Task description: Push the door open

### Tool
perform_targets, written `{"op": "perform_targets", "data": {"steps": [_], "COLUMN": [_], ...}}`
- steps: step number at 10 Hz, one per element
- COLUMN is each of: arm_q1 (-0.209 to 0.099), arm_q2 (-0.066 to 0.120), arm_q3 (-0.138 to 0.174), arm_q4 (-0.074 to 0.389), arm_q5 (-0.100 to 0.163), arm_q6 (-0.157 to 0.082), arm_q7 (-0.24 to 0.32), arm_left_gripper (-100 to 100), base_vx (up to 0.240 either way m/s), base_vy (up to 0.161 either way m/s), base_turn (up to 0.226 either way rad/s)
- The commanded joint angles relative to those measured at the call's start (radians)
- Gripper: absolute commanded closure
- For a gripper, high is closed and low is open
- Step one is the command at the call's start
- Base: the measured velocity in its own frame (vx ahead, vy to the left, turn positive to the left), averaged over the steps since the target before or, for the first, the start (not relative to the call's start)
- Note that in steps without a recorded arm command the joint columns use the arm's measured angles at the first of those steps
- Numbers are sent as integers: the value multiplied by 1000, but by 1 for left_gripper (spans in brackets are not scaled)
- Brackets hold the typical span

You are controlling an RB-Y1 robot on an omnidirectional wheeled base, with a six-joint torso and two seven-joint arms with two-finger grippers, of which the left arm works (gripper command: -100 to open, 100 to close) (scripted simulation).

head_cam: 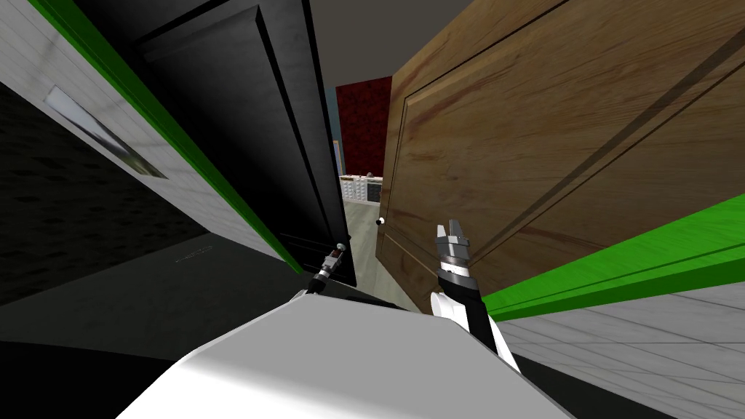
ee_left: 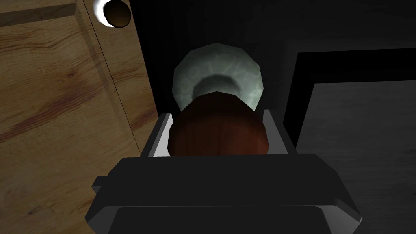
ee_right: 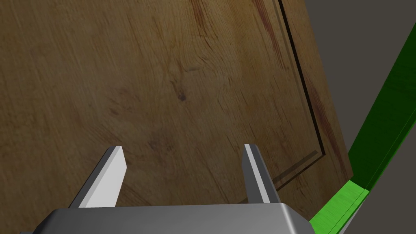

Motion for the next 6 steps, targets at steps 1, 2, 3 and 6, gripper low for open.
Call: {"op": "perform_targets", "data": {"steps": [1, 2, 3, 6], "arm_q1": [1, 1, 1, -4], "arm_q2": [0, 0, 0, -2], "arm_q3": [0, 0, 0, 7], "arm_q4": [0, 0, 0, 5], "arm_q5": [0, 0, 0, 12], "arm_q6": [-1, -1, -1, -3], "arm_q7": [0, 0, 0, 43], "arm_left_gripper": [100, 100, 100, 100], "base_vx": [-6, 0, 0, 3], "base_vy": [-2, 0, 0, 6], "base_turn": [0, 0, 0, -28]}}
